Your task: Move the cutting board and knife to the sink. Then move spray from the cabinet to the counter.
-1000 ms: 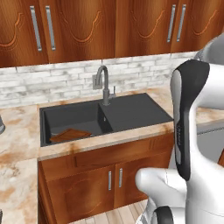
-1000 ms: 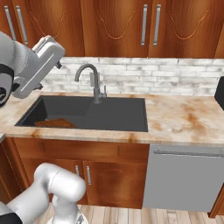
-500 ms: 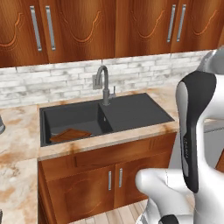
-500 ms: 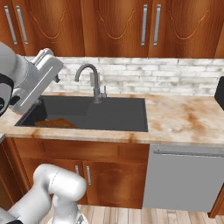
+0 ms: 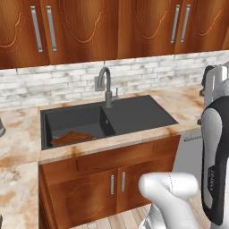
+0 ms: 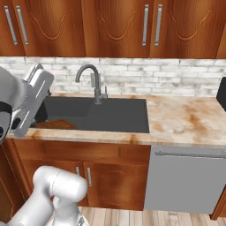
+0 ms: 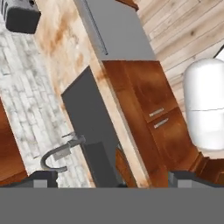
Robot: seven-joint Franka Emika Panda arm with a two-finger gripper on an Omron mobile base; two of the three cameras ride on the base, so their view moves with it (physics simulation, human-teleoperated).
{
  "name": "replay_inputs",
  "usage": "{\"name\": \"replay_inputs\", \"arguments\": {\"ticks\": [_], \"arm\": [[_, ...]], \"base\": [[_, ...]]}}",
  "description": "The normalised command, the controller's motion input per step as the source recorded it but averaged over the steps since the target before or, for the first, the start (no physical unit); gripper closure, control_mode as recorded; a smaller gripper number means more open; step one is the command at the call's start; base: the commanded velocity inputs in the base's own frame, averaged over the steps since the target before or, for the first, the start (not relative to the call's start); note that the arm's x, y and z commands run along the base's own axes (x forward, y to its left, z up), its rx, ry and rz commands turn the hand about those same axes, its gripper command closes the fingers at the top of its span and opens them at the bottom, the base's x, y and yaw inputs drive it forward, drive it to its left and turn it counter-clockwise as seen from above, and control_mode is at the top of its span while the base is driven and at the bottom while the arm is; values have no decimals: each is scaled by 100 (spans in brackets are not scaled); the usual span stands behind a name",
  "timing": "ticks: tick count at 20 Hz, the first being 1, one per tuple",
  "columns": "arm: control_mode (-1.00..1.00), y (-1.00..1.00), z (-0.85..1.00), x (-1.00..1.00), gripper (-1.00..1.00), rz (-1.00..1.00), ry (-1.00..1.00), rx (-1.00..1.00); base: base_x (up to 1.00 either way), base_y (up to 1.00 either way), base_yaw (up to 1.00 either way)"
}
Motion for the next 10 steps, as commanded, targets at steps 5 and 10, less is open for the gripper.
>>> {"name": "replay_inputs", "arguments": {"ticks": [5,10], "arm": [[-100,2,-9,-33,-100,32,0,-15],[-100,0,-3,-35,-100,30,0,-21]], "base": [[0,0,0],[0,0,0]]}}
